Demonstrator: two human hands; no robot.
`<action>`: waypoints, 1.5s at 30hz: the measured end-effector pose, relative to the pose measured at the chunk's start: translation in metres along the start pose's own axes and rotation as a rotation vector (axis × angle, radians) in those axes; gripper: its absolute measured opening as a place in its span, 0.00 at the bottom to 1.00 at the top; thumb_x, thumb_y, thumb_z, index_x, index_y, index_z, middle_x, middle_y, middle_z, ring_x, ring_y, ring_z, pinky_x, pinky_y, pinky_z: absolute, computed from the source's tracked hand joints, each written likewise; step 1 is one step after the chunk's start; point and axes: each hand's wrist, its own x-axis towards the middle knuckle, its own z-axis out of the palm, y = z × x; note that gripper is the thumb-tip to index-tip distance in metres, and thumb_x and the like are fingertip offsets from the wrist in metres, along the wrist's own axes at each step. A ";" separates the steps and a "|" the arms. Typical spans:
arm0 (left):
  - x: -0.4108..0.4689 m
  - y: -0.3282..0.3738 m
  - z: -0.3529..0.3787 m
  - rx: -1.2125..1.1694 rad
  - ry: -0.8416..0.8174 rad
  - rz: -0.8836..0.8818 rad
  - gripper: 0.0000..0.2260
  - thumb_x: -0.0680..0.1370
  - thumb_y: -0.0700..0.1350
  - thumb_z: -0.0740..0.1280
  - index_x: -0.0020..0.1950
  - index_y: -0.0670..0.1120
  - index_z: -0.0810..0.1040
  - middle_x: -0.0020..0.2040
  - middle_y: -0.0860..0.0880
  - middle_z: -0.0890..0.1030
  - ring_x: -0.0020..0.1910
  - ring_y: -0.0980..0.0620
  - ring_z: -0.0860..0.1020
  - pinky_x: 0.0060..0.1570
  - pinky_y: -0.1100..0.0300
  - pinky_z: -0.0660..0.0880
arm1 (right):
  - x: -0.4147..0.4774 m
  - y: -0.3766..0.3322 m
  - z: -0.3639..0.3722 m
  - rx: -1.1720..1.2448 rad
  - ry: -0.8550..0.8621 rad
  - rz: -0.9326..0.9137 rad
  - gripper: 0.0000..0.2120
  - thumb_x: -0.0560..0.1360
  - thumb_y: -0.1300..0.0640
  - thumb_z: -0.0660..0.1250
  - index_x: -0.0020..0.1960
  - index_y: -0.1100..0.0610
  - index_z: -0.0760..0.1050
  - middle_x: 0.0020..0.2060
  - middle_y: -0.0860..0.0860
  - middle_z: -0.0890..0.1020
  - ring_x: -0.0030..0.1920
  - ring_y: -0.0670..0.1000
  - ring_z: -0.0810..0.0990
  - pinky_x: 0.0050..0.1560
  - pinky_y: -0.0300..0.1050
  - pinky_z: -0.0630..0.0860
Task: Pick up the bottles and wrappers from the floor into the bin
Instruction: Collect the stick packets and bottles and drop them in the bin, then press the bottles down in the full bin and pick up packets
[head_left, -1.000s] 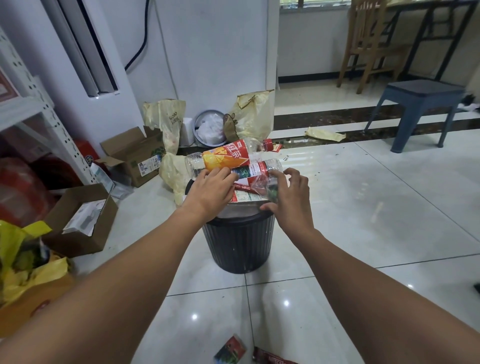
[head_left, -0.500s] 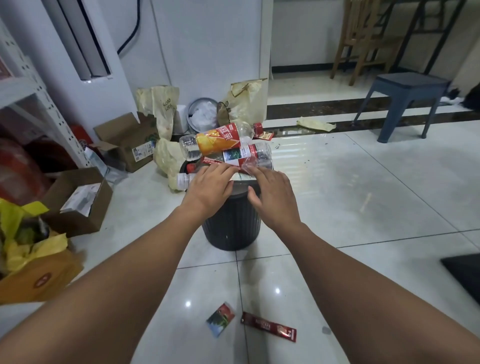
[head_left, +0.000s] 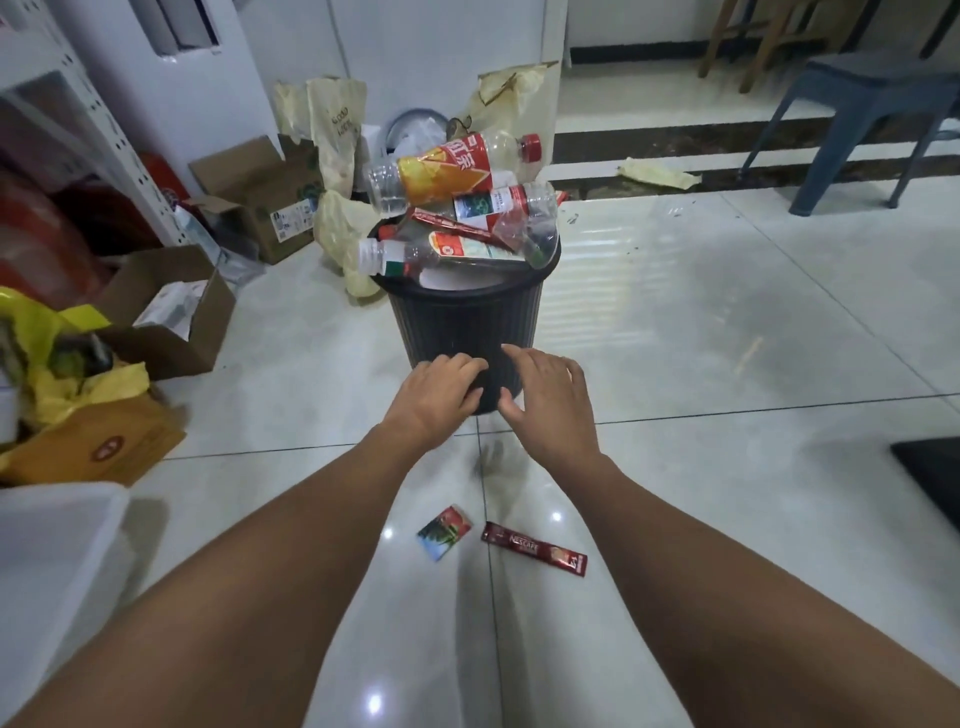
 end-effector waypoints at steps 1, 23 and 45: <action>-0.003 -0.003 0.010 0.007 -0.026 -0.009 0.18 0.81 0.48 0.58 0.70 0.48 0.66 0.65 0.49 0.73 0.60 0.48 0.72 0.60 0.54 0.69 | -0.005 -0.002 0.007 0.003 -0.017 -0.002 0.24 0.78 0.50 0.59 0.73 0.50 0.62 0.67 0.47 0.72 0.67 0.47 0.68 0.72 0.47 0.54; -0.071 -0.018 0.144 -0.019 -0.568 -0.185 0.25 0.74 0.58 0.65 0.66 0.47 0.64 0.61 0.46 0.64 0.61 0.46 0.64 0.53 0.49 0.68 | -0.060 0.028 0.108 -0.034 -0.235 0.111 0.25 0.76 0.53 0.59 0.73 0.51 0.62 0.65 0.50 0.72 0.66 0.52 0.67 0.70 0.45 0.51; -0.069 -0.009 0.127 0.087 -0.623 -0.145 0.15 0.77 0.36 0.54 0.64 0.39 0.63 0.61 0.41 0.66 0.56 0.41 0.73 0.46 0.50 0.69 | -0.070 0.021 0.101 -0.116 -0.407 0.070 0.25 0.75 0.57 0.60 0.72 0.51 0.61 0.62 0.52 0.72 0.62 0.55 0.68 0.66 0.46 0.58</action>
